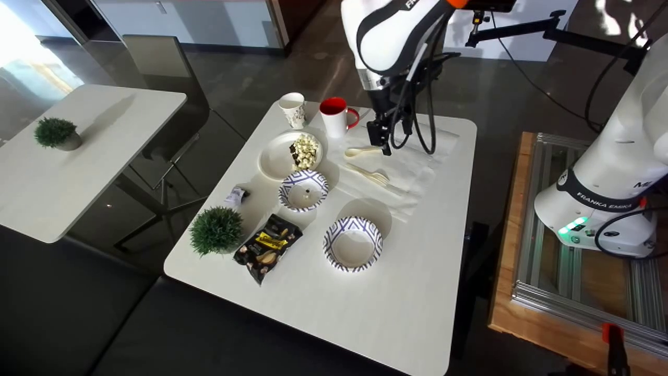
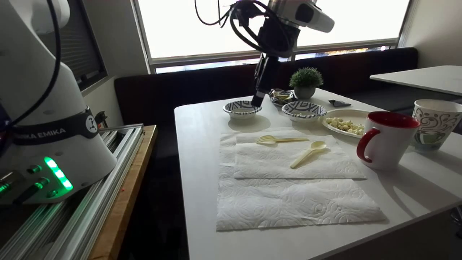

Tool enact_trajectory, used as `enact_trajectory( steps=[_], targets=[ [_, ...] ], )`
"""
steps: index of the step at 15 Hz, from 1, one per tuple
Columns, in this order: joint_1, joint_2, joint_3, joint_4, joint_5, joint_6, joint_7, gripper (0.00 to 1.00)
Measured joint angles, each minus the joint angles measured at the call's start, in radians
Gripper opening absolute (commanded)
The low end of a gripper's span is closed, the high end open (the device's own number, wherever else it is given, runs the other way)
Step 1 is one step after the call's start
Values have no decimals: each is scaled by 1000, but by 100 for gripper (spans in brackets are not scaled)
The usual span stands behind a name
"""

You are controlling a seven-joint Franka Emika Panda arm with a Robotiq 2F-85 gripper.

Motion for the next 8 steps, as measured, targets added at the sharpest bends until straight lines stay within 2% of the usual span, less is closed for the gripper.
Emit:
enact_trajectory(
  steps=[5, 8],
  targets=[
    [2, 206, 0, 171, 17, 2, -16, 100],
    [3, 288, 6, 240, 49, 2, -14, 100]
  ],
)
